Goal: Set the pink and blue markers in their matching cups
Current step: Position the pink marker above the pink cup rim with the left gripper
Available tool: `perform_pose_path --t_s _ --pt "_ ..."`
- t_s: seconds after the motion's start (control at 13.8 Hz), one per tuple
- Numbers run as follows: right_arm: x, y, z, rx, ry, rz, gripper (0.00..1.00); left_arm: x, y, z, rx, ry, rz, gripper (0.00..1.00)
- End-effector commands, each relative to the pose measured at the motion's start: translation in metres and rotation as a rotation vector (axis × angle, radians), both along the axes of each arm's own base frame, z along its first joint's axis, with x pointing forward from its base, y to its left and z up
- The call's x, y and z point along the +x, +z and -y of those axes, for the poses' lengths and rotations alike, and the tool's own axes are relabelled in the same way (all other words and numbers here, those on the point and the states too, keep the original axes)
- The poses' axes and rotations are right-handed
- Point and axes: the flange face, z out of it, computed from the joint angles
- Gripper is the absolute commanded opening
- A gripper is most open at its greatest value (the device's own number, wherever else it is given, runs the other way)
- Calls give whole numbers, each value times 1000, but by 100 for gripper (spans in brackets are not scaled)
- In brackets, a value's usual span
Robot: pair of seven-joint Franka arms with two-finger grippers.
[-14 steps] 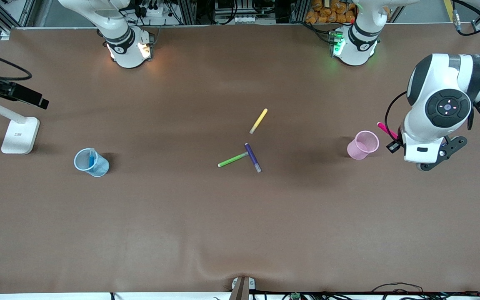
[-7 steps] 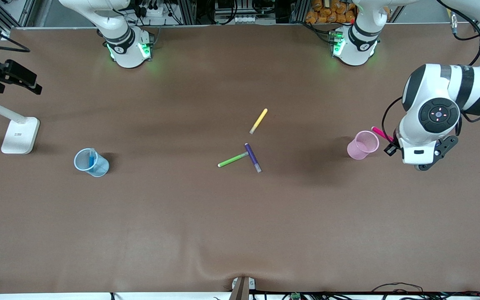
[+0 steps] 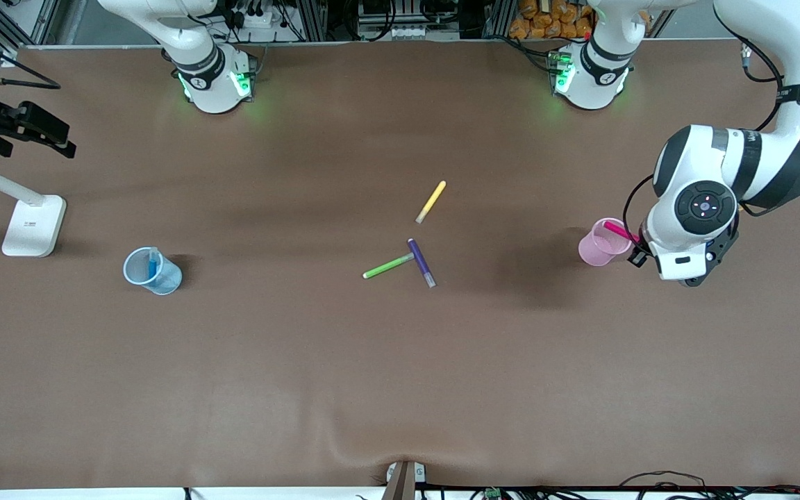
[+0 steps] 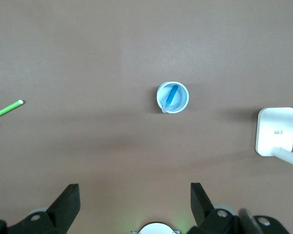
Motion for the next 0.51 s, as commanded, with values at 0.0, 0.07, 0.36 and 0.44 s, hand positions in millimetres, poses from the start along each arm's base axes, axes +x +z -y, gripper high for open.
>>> perform_pose_path --t_s 0.0,0.07,0.36,0.44 --pt "0 3 -2 -22 19 8 100 2 -9 -1 -2 10 7 0" --pt "0 1 -4 -21 22 1 100 3 -13 -1 2 3 5 0" --pt "0 0 -4 -21 22 -4 100 7 -20 -7 -7 8 18 0" --pt "0 0 -3 -21 19 -4 100 7 -23 -7 -8 6 18 0"
